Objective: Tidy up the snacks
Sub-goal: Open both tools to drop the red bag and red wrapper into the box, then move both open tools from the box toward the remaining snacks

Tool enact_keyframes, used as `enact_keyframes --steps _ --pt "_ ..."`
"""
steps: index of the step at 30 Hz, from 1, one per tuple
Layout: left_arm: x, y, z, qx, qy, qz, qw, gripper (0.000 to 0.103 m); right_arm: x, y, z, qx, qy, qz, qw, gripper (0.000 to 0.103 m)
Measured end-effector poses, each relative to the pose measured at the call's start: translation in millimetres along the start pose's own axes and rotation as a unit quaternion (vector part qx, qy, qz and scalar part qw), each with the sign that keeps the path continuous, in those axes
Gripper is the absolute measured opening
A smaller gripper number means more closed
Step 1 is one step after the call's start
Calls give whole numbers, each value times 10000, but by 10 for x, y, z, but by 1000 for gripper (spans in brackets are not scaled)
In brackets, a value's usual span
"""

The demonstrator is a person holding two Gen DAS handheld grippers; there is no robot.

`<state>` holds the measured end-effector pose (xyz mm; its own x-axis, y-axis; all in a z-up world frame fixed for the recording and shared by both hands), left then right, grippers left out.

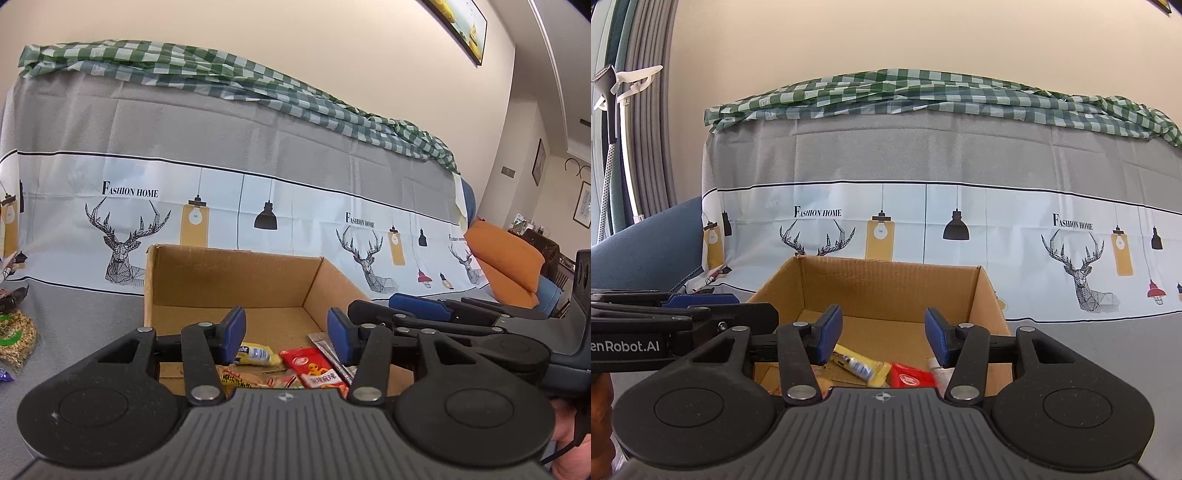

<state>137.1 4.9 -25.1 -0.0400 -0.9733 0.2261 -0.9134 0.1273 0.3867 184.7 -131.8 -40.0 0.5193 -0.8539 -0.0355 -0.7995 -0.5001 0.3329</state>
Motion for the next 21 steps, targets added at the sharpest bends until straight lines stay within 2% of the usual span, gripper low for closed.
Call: enact_keyframes --steps 5,7,9,12,21 --pt "-55 16 0 -8 -56 -79 10000 52 -5 -15 -4 -31 -15 14 10000 52" --pt "-106 28 0 -11 -77 -128 9999 47 -20 -21 -7 -38 -44 13 10000 52" --pt "-178 49 -1 -34 -110 -181 9998 37 -38 -31 -24 -36 -86 -3 10000 52" --pt "-327 106 -1 -51 -135 -312 9994 29 -78 -56 -47 -40 -143 -34 9999 52" --pt "-880 346 -75 -45 353 -718 9968 28 -403 -151 -103 -79 -349 -223 9991 52"
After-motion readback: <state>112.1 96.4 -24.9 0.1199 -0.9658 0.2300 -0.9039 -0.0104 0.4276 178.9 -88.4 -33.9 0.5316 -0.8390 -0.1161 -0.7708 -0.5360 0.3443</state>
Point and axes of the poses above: each gripper's, at about its wrist camera, not at the fingertips, and y roughly against the way its jaws point, x to its right, z to its underside, the point moved 10 cm from there along -y, roughly the way its jaws point, and after that the axes turned 2 degrees about -z, right-handed, at the moved point
